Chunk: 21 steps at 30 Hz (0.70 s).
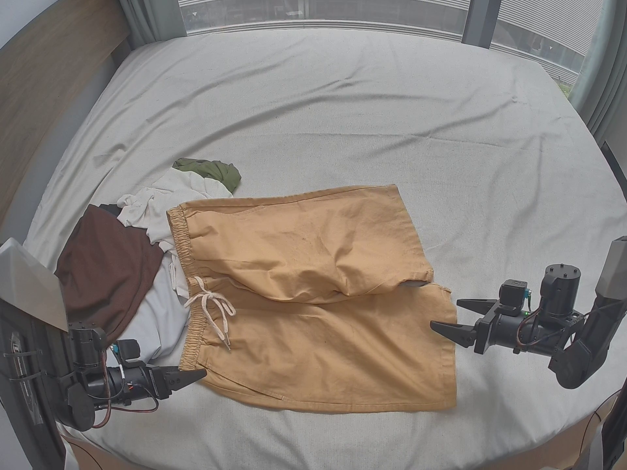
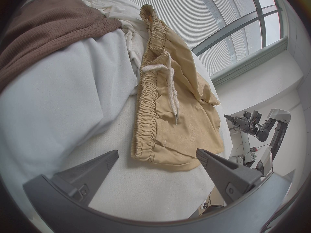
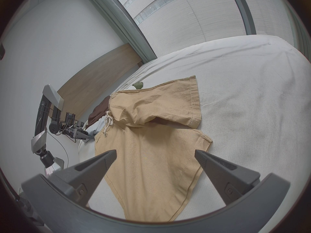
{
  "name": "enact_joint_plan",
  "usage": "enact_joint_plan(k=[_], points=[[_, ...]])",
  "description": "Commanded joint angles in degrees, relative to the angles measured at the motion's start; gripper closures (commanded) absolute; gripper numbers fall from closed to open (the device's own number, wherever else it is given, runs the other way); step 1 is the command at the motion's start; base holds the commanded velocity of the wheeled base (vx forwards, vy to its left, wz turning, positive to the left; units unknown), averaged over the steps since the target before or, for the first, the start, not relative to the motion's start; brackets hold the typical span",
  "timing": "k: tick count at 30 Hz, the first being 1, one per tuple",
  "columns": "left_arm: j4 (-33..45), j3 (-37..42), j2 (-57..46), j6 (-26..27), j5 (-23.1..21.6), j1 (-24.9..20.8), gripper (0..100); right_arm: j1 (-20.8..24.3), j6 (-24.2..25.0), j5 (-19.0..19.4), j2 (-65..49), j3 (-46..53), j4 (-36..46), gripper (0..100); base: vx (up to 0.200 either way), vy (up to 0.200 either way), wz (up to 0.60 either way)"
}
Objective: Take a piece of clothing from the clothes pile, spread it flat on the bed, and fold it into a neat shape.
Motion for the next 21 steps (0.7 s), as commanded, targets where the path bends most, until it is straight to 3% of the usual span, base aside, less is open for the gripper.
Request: enact_joint_plan(k=[1,11,12,21], points=[[-0.1,-1.3,0.3,-0.9,0.1,-0.5,0,0.1,0.0,0.0,0.0,0.1,0.0,0,0.000,0.000,0.00],[0.0,-2.6,0.8,-1.4,0.1,-0.8,0,0.0,0.0,0.0,0.0,0.2,0.0,0,0.000,0.000,0.00],[0.0,-2.6,0.9,-1.4,0.1,-0.8,100,0.0,0.0,0.0,0.0,0.2,0.0,0,0.000,0.000,0.00],[0.0,-3.9,1.0,-2.7,0.1,-0.8,100,0.0,-0.1,0.0,0.1,0.2,0.0,0,0.000,0.000,0.00]])
